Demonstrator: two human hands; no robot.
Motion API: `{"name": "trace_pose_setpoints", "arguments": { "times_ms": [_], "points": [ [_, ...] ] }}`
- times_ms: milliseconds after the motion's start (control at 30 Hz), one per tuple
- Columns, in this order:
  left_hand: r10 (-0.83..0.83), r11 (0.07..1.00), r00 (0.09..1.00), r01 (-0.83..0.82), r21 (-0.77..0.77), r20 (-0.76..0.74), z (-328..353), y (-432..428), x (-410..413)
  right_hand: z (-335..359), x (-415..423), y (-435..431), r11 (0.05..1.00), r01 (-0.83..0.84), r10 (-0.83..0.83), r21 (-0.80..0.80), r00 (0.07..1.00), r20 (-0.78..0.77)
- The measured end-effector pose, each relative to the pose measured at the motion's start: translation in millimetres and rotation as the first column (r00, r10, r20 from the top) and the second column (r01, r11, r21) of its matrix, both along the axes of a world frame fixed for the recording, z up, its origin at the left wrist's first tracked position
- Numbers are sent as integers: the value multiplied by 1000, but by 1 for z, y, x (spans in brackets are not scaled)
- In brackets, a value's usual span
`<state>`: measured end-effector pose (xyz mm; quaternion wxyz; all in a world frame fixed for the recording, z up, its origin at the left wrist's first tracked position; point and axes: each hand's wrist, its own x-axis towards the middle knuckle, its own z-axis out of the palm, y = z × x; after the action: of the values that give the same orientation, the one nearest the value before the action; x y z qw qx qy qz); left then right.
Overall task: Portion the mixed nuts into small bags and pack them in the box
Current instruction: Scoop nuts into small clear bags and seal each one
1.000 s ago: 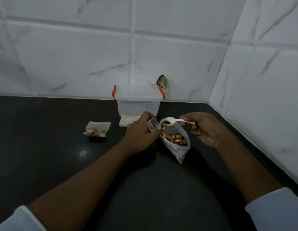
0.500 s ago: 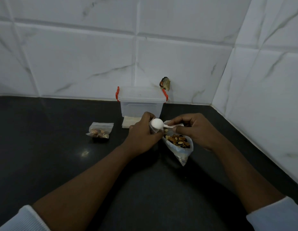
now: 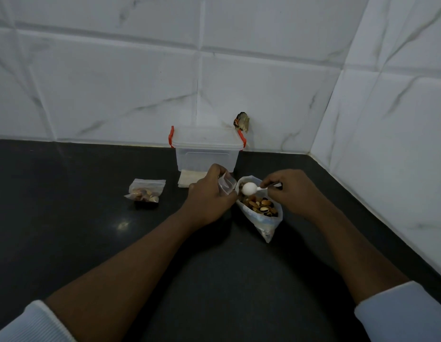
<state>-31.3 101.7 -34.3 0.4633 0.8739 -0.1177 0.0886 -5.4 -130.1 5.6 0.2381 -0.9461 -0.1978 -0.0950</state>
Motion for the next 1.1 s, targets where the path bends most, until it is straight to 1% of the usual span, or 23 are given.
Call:
{"name": "trace_pose_setpoints", "arguments": {
  "times_ms": [67,133,267,300,400,533,600,700,800,867,933,1000,1100],
  "points": [
    [0,1000,1000,0,0,-1,1,-1,0,-1,1,-1,1000,20,-21,13,998,54],
    [5,1000,1000,-5,-2,-1,0,-1,0,-3,2,-1,1000,-3,1,21,998,70],
    [3,1000,1000,-3,-1,-7,0,-1,-1,-6,3,6,998,-52,51,-47,999,-17],
    [3,1000,1000,-3,1,-11,0,-2,-1,-5,3,6,998,-41,40,-42,999,-21],
    [8,1000,1000,-8,4,-14,1,-1,0,0,5,3,1000,-6,8,-30,999,45],
    [10,1000,1000,-10,17,-23,2,-2,0,1,3,-2,1000,-13,12,-28,1000,-28],
    [15,1000,999,-15,16,-29,2,-3,0,4,2,-4,1000,-15,15,0,1000,-27],
    [18,1000,999,-18,15,-28,2,-2,0,7,1,-6,998,-3,5,58,999,-32],
    [13,1000,999,-12,13,-36,3,-3,0,0,3,-3,990,15,-3,138,996,-90],
    [11,1000,999,-11,12,-39,3,-3,-1,-3,4,0,974,37,-3,223,988,-153],
    [14,1000,999,-13,12,-41,3,-3,-1,-4,4,2,936,89,-1,342,968,-249],
    [14,1000,999,-14,13,-42,3,-4,-1,-4,3,2,882,173,-5,438,933,-359],
    [10,1000,999,-10,13,-38,3,-4,-1,-4,5,-3,777,282,37,563,871,-489]
  ]
}}
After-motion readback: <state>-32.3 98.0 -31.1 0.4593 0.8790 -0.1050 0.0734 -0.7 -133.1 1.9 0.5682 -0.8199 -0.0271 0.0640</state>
